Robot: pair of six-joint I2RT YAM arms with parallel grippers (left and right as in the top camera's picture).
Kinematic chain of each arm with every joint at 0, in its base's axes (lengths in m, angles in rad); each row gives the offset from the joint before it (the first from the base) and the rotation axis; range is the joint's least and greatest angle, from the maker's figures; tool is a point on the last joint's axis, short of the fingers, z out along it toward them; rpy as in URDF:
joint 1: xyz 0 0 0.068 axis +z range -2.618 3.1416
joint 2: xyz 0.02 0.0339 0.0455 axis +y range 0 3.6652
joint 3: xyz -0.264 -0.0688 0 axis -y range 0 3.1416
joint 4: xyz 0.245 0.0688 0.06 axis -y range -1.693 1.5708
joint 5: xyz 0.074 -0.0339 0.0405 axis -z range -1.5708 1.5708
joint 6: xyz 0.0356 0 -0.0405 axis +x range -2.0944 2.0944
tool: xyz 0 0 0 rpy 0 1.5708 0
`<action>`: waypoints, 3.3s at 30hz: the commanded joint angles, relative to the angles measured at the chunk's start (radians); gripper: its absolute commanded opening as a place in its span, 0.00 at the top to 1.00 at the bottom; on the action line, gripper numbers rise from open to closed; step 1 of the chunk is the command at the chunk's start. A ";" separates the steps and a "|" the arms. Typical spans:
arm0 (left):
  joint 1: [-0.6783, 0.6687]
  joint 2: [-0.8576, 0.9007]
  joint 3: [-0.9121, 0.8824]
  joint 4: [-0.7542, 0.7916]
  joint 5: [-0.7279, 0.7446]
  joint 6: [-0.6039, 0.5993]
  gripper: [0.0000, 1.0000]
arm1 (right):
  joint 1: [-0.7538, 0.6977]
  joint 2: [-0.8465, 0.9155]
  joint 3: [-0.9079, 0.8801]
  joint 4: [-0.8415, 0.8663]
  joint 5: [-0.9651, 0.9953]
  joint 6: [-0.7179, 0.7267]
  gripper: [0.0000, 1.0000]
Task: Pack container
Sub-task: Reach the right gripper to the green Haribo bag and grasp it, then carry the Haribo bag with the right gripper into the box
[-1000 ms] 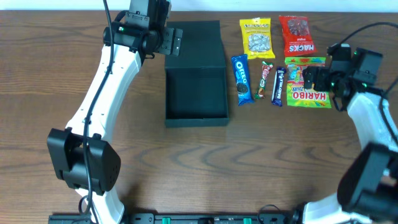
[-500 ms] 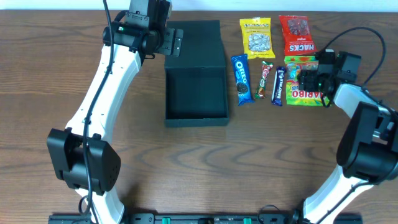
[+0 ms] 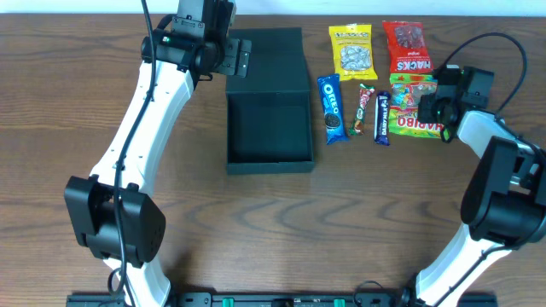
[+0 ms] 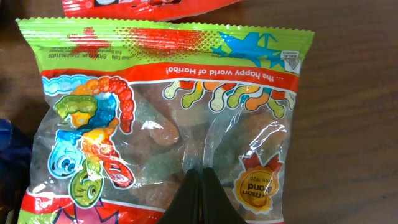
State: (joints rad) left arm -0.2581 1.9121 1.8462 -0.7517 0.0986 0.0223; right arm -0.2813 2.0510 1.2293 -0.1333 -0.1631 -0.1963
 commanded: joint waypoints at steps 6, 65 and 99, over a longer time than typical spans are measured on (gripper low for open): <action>0.002 0.006 0.003 0.000 0.006 -0.011 0.05 | 0.010 -0.040 0.019 -0.112 0.017 0.001 0.99; 0.002 0.006 0.003 0.000 0.004 0.009 0.05 | 0.084 0.031 0.027 -0.212 0.201 0.198 0.01; 0.037 -0.165 0.099 -0.032 -0.187 0.025 0.05 | 0.293 -0.364 0.205 -0.513 0.020 0.362 0.97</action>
State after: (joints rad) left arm -0.2470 1.7836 1.9194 -0.7723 -0.0463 0.0563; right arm -0.0761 1.7054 1.4223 -0.6422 -0.0441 0.0601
